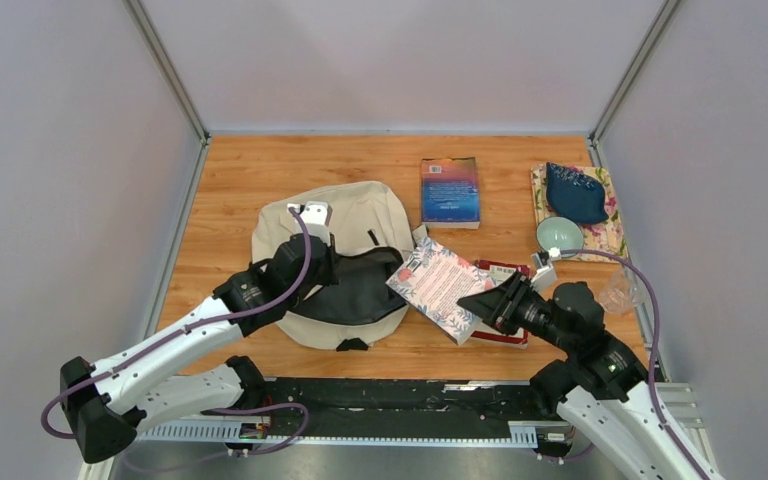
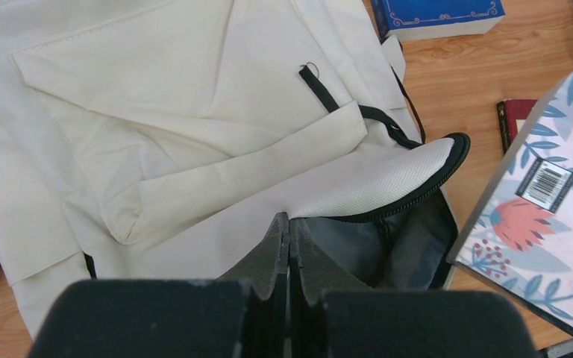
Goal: Pack the student bag
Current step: Place the book in the student bag.
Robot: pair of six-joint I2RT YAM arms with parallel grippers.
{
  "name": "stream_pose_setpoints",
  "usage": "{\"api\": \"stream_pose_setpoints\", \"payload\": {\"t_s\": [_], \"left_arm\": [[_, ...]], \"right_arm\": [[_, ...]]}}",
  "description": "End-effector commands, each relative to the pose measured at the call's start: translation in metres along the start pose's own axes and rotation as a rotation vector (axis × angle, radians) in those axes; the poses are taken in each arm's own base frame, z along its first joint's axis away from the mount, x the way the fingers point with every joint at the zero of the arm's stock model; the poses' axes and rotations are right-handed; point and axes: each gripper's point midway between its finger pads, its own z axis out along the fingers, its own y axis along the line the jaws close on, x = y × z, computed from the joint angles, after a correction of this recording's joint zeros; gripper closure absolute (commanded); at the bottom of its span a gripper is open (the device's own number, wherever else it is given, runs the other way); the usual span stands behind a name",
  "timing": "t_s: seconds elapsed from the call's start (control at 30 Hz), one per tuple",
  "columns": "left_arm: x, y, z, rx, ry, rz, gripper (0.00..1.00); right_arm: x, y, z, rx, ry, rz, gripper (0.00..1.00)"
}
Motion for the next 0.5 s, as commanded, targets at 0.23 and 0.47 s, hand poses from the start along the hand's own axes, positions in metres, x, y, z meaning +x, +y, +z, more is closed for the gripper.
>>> {"api": "stream_pose_setpoints", "payload": {"t_s": [0.23,0.47], "left_arm": [[-0.049,-0.036,-0.002,0.133,-0.124,-0.081,1.00],[-0.055,-0.050,-0.003,0.196,-0.130,-0.104,1.00]], "right_arm": [[0.008,0.037,-0.009,-0.205,0.044,0.238,1.00],[0.018,0.034,0.008,-0.202,0.108,0.302,1.00]]}}
